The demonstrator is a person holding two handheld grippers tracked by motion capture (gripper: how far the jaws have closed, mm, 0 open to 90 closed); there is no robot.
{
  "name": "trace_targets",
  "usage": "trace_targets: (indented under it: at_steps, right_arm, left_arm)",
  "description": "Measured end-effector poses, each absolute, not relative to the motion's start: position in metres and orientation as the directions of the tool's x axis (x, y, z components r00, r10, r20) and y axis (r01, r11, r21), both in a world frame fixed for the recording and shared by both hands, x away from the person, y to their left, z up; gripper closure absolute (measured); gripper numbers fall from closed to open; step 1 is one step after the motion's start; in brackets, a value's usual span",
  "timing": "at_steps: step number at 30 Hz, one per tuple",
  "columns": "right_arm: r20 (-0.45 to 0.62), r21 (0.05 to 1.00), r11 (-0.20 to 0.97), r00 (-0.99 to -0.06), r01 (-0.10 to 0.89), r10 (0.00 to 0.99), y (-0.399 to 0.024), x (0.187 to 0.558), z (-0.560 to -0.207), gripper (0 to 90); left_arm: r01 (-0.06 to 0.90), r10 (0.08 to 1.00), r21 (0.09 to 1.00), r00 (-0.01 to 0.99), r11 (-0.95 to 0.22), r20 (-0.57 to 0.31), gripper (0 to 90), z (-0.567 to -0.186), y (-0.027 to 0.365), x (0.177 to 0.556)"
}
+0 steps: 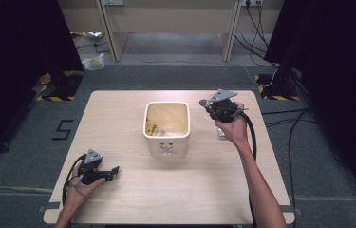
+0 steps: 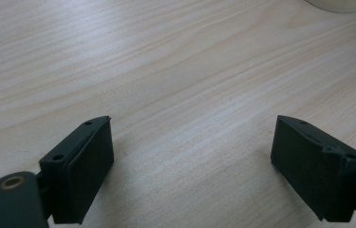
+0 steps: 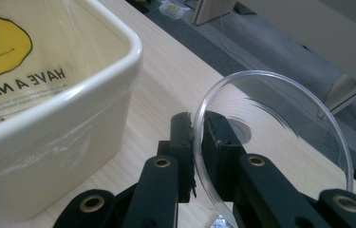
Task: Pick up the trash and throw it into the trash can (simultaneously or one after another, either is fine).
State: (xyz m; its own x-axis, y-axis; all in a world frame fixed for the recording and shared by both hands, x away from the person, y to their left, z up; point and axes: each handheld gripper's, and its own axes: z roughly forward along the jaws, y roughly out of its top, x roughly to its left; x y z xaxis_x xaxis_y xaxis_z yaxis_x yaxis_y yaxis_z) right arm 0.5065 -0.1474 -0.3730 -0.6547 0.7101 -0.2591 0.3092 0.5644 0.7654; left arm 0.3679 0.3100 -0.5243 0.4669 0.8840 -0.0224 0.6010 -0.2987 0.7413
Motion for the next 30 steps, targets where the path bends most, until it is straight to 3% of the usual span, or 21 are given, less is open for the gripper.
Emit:
trace_targets:
  at_steps: [30]
  right_arm:
    - [-0.289, 0.838, 0.526, -0.697, 0.148, 0.657, -0.13, 0.474, -0.296, 82.6]
  left_arm:
    - [0.601, 0.884, 0.741, 0.467, -0.299, -0.023, 13.3, -0.524, 0.31, 0.368]
